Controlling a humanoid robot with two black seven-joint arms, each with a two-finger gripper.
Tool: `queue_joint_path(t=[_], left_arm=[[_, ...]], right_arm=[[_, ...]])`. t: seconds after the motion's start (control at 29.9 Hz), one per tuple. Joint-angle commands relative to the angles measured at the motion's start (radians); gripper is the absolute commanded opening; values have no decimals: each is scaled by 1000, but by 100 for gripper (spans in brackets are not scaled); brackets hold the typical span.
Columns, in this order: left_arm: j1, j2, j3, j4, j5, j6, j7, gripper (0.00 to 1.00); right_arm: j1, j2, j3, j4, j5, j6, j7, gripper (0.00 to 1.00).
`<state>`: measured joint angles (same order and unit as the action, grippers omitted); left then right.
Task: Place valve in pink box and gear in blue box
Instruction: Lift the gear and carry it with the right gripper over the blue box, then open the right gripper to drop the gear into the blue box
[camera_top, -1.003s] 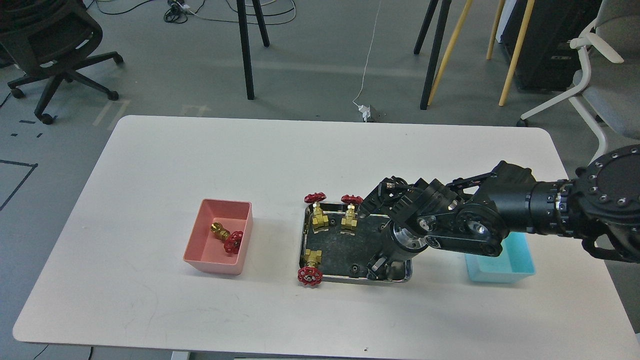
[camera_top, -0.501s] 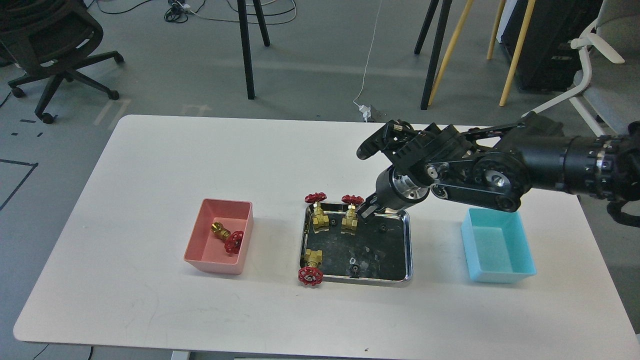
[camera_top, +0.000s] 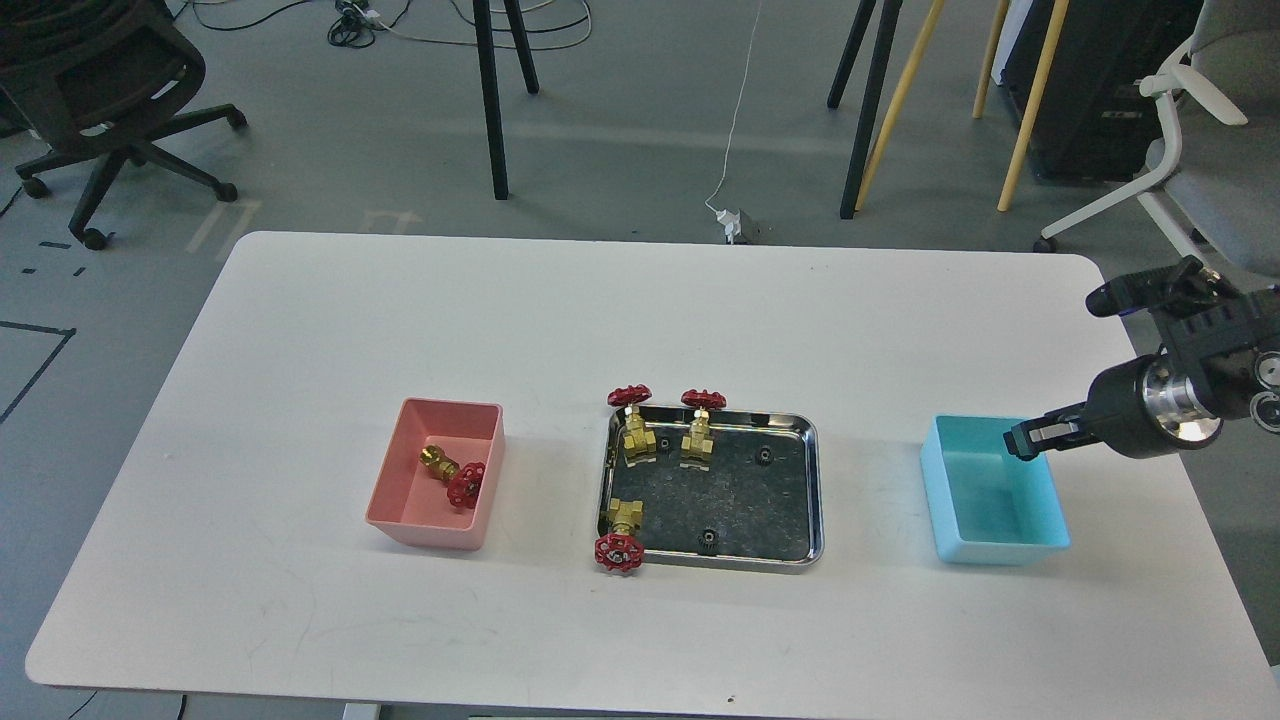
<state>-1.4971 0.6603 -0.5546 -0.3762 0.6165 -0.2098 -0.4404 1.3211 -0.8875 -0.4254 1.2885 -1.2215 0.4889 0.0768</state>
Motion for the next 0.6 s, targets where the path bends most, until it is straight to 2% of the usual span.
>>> queue_joint_path(t=[0.0, 0.17, 0.27, 0.4, 0.43, 0.47, 0.53, 0.57], left_arm=[[8, -16, 62, -3, 14, -45, 2, 95], [52, -137, 246, -3, 2, -82, -4, 95], [119, -194, 254, -7, 0, -83, -4, 95], [132, -254, 251, -7, 0, -82, -6, 95], [132, -264, 251, -7, -1, -80, -6, 95], [132, -277, 251, -7, -1, -80, -5, 95], [130, -291, 249, -6, -1, -77, -5, 95], [130, -295, 251, -6, -1, -76, -4, 95]], right_arm=[[-42, 2, 39, -5, -4, 0, -2, 10], [-66, 16, 40, -11, -4, 0, -2, 10], [-82, 21, 42, -11, -6, 0, -2, 11], [-102, 22, 42, -14, -9, 0, -3, 16], [-102, 22, 43, -14, -10, 0, -3, 20], [-103, 22, 48, -14, -10, 0, -3, 29], [-108, 24, 59, -18, -10, 0, -3, 59], [-111, 27, 65, -23, -10, 0, -3, 67]])
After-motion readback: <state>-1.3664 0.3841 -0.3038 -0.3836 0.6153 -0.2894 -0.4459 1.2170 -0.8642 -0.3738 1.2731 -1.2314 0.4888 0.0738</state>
